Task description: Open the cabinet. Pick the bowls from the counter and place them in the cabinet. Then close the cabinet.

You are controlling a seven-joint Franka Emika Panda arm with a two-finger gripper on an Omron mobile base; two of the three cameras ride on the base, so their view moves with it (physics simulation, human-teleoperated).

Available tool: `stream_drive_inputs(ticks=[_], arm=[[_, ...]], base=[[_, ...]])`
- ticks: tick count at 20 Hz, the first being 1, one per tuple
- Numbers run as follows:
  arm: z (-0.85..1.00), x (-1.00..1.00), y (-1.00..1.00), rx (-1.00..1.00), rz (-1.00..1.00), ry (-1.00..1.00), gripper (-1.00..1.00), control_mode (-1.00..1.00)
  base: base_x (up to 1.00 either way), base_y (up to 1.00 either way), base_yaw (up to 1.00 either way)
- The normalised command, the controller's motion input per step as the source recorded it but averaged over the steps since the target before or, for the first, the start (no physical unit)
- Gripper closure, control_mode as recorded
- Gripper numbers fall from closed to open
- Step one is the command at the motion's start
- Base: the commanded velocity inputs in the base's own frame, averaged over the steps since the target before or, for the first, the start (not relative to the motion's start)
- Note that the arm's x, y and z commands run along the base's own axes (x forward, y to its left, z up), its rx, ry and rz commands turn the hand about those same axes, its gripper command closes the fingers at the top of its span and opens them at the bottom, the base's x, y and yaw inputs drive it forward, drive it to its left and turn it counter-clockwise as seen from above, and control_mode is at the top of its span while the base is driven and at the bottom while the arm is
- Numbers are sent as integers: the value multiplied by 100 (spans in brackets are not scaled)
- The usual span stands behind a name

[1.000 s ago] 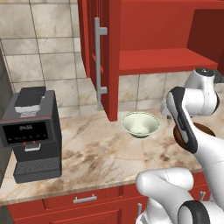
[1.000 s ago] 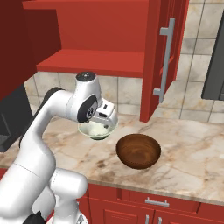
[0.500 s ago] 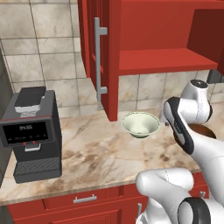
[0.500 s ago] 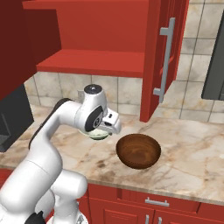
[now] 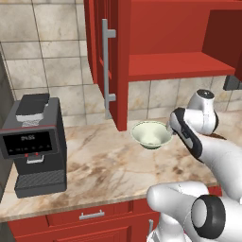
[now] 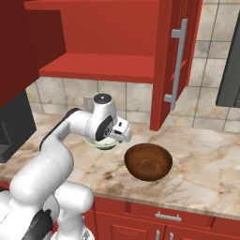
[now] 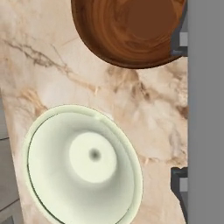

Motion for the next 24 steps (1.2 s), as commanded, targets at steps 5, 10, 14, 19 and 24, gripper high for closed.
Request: stream_drive_inputs(ticks=[5,10,14,19,24], arm=[[-24,40,-1,0,0,0,-100,-100],[-32,36,-5,0,0,0,-100,-100],[-32,36,-3,0,0,0,-100,-100],[-32,37,-1,0,0,-2,-100,-100],[-33,36,0,0,0,-2,-100,-100]], base=[[0,0,0],[0,0,0],[0,0,0],[0,0,0],[0,0,0]])
